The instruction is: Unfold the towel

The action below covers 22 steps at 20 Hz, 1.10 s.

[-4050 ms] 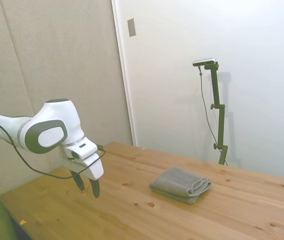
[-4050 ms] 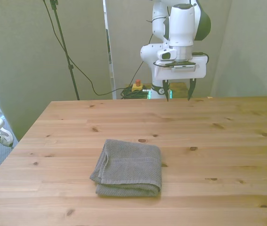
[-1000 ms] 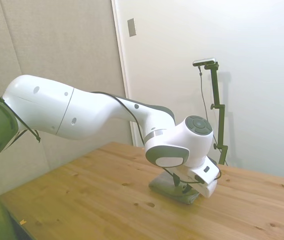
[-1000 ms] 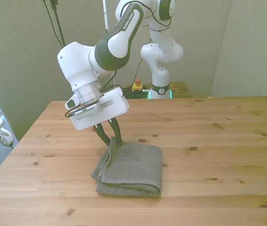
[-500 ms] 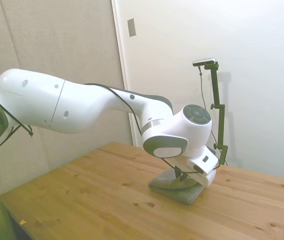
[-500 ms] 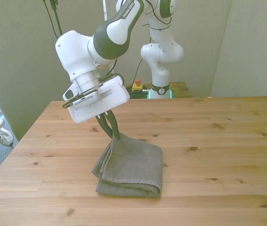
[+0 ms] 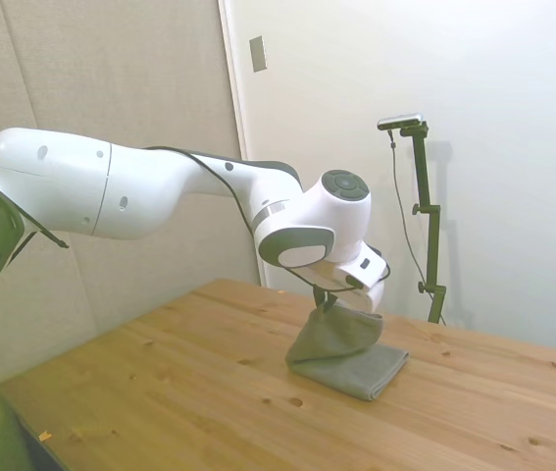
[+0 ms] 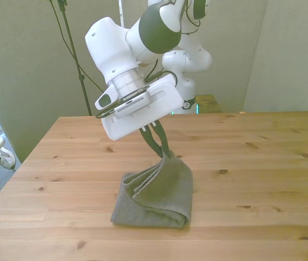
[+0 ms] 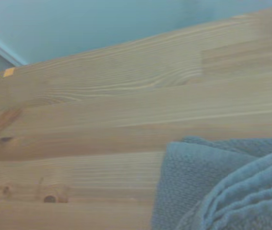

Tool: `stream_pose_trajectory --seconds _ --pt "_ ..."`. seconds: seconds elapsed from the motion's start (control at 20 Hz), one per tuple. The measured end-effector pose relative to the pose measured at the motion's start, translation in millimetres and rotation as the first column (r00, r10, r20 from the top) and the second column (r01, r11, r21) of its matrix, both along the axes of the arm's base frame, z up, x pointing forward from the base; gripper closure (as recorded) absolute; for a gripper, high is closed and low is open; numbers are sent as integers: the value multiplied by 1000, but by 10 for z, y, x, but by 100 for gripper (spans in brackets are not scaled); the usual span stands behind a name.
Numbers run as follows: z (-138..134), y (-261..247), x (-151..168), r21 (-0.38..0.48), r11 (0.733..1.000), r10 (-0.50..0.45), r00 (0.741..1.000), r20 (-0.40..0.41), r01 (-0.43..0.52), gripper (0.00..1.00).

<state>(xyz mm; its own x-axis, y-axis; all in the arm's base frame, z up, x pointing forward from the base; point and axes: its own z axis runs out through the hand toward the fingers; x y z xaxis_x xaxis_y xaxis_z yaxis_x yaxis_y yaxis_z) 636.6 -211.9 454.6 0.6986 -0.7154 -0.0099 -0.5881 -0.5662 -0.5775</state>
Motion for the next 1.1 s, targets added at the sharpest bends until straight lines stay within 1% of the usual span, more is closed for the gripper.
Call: stream_pose_trajectory --seconds 0.3,0.45,0.55,0.7,0.85,1.0,1.1 --pt "3 584 174 7 997 80 997 1 -80 100" --pt "-1 760 211 3 993 115 993 7 -115 100" --pt "-11 867 209 -10 987 159 987 13 -158 100" --pt "-59 1086 137 -41 968 249 968 7 -249 100" --pt "-160 1279 54 -74 942 328 945 6 -327 100" --pt "-253 1420 17 -79 921 383 924 6 -382 100" --pt "-273 1489 16 -68 912 406 914 1 -405 100"
